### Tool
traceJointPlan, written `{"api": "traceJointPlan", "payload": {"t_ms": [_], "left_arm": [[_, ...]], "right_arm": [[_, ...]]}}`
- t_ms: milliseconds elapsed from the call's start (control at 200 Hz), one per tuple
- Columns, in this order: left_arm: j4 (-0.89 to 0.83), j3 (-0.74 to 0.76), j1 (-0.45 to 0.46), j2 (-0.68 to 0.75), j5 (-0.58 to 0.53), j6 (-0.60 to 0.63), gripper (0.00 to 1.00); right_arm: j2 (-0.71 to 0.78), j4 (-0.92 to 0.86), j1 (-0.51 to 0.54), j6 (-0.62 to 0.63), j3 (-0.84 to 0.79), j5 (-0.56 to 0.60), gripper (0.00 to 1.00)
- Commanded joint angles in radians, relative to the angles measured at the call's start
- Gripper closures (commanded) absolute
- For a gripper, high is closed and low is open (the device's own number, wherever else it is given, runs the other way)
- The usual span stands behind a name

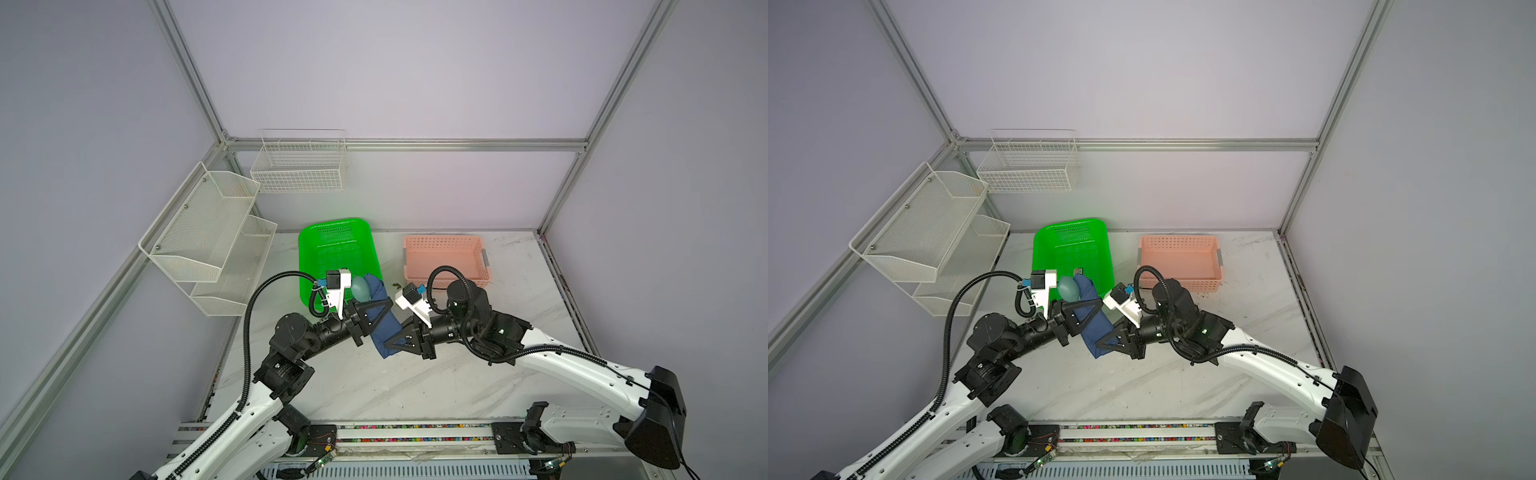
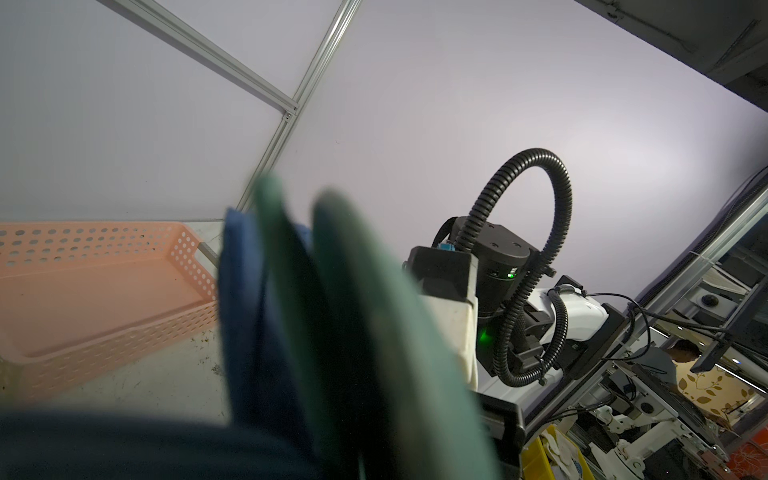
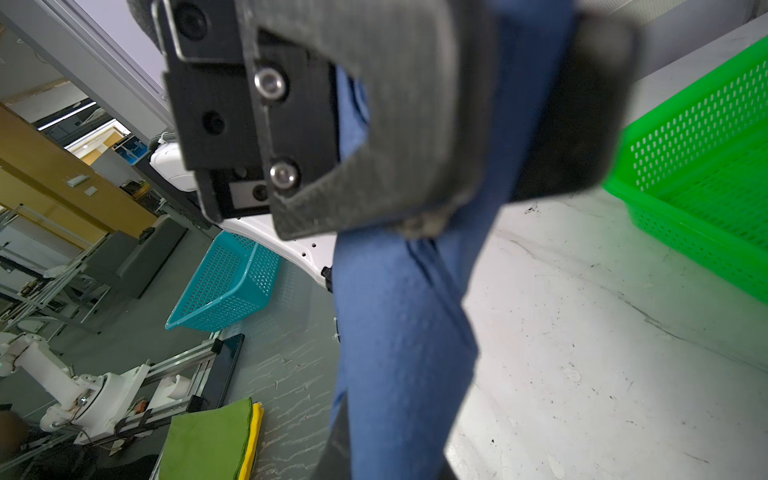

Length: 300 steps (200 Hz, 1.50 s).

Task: Place the utensils on the paper napkin and roll it up
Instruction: 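Open the right gripper and draw it back while the left holds the roll, then move the right gripper back and close it around the roll's middle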

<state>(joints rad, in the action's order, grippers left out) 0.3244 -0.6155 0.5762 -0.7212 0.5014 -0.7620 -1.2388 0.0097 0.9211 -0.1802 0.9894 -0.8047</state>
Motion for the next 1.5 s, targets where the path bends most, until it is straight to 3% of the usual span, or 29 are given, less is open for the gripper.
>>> {"api": "traceJointPlan", "payload": {"t_ms": [0, 45, 110, 155, 195, 515, 750, 1090, 1495], "left_arm": [[0.038, -0.084, -0.01, 0.028, -0.008, 0.001, 0.97], [0.04, -0.081, -0.012, 0.029, -0.014, 0.0, 0.98], [0.043, -0.073, -0.012, 0.035, -0.028, 0.0, 0.99], [0.046, -0.067, -0.013, 0.04, -0.037, -0.002, 0.99], [0.046, -0.062, -0.014, 0.045, -0.045, 0.001, 1.0], [-0.052, -0.068, -0.021, 0.076, -0.153, 0.052, 1.0], [-0.105, -0.081, -0.021, 0.06, -0.233, 0.071, 1.0], [-0.15, -0.089, -0.021, 0.076, -0.288, 0.084, 1.0], [-0.103, -0.084, -0.02, 0.043, -0.266, 0.058, 1.0]], "right_arm": [[0.003, -0.036, 0.0, 0.045, 0.024, 0.009, 1.0], [0.006, -0.034, 0.0, 0.043, 0.026, 0.017, 0.99], [0.016, -0.037, 0.0, 0.035, 0.025, 0.039, 0.75], [0.031, -0.044, 0.0, 0.025, 0.025, 0.064, 0.52], [0.052, -0.056, 0.001, 0.015, 0.021, 0.105, 0.43], [0.282, -0.371, 0.0, 0.046, 0.093, 0.455, 0.27], [0.227, -0.401, 0.008, 0.077, 0.205, 0.387, 0.05], [0.047, -0.409, 0.071, 0.122, 0.306, 0.361, 0.05], [-0.065, -0.321, 0.088, 0.112, 0.289, 0.31, 0.17]]}}
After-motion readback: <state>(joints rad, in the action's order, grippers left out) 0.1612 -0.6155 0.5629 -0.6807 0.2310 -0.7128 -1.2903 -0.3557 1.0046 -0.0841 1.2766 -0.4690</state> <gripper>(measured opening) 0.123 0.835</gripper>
